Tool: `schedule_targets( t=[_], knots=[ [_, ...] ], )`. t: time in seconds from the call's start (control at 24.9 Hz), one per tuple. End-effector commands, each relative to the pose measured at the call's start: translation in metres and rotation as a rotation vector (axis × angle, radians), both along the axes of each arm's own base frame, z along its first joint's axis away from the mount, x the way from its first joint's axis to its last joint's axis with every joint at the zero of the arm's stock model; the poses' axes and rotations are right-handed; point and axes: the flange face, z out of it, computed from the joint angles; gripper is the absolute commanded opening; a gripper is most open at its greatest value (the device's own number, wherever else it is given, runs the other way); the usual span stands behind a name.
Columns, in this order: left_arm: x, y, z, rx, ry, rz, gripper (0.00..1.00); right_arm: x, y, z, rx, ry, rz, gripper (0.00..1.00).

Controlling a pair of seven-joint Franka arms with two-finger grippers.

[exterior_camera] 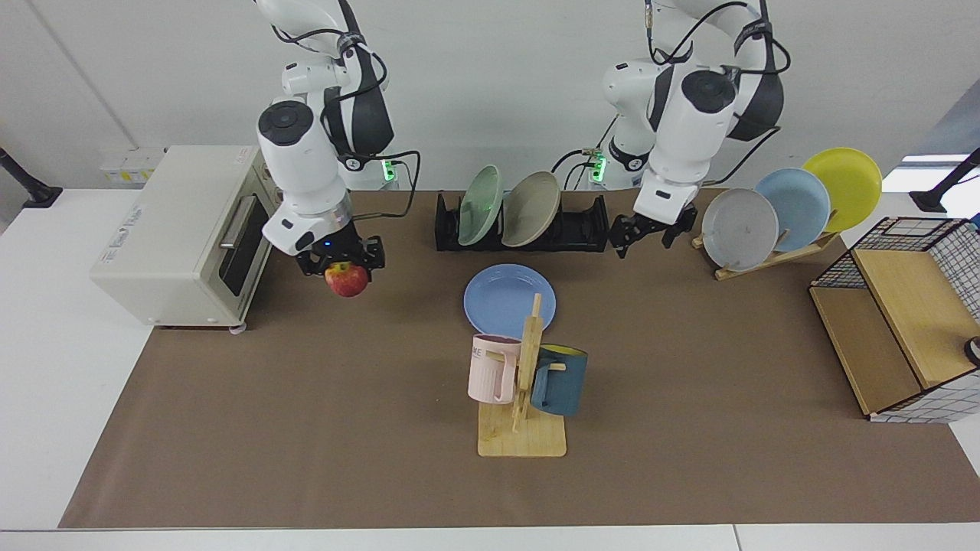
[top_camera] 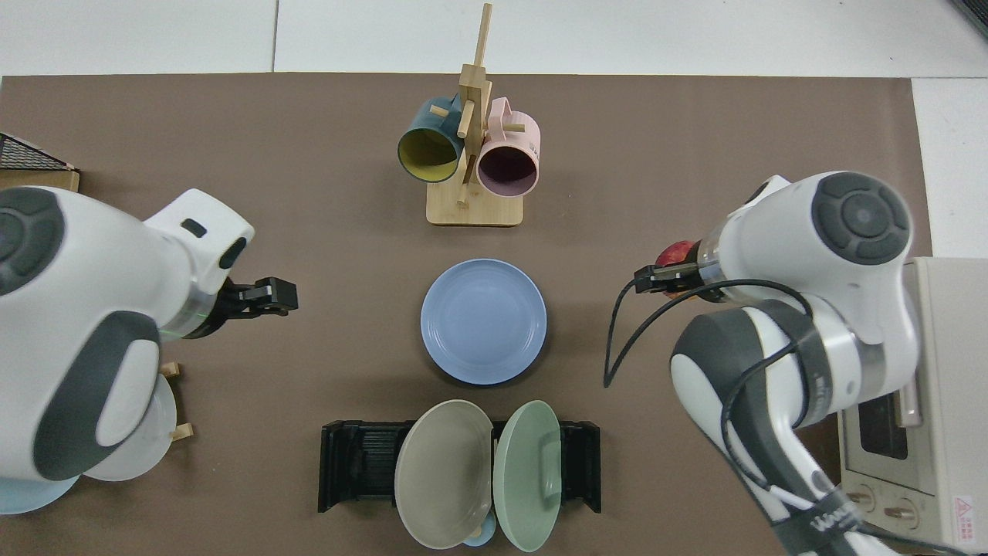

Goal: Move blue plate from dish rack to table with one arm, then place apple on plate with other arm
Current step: 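Carry the red apple over the blue plate with the right gripper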

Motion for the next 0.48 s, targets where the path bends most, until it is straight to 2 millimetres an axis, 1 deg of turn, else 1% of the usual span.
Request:
schedule_targets(
  t=[0.0, 0.12, 0.2, 0.24, 0.32, 0.44],
  knots=[
    [-0.003, 0.049, 0.045, 0.011, 0.014, -0.058, 1.00, -0.013, 0.057, -0.006, 0.013, -0.015, -0.059, 0.00],
    [-0.009, 0.074, 0.061, 0.005, 0.013, -0.086, 1.00, -0.023, 0.101, -0.019, 0.048, -0.014, -0.101, 0.00],
    [-0.009, 0.080, 0.076, 0.005, -0.001, -0.122, 1.00, -0.027, 0.126, -0.021, 0.091, -0.013, -0.144, 0.00],
    [-0.007, 0.086, 0.081, 0.003, -0.006, -0.136, 1.00, -0.028, 0.139, -0.025, 0.100, -0.007, -0.157, 0.00],
    [-0.005, 0.093, 0.082, -0.001, -0.011, -0.143, 1.00, -0.028, 0.157, -0.029, 0.103, -0.008, -0.170, 0.00],
    [-0.004, 0.093, 0.080, -0.003, -0.017, -0.144, 1.00, -0.031, 0.179, -0.042, 0.094, 0.001, -0.194, 0.00]
  ],
)
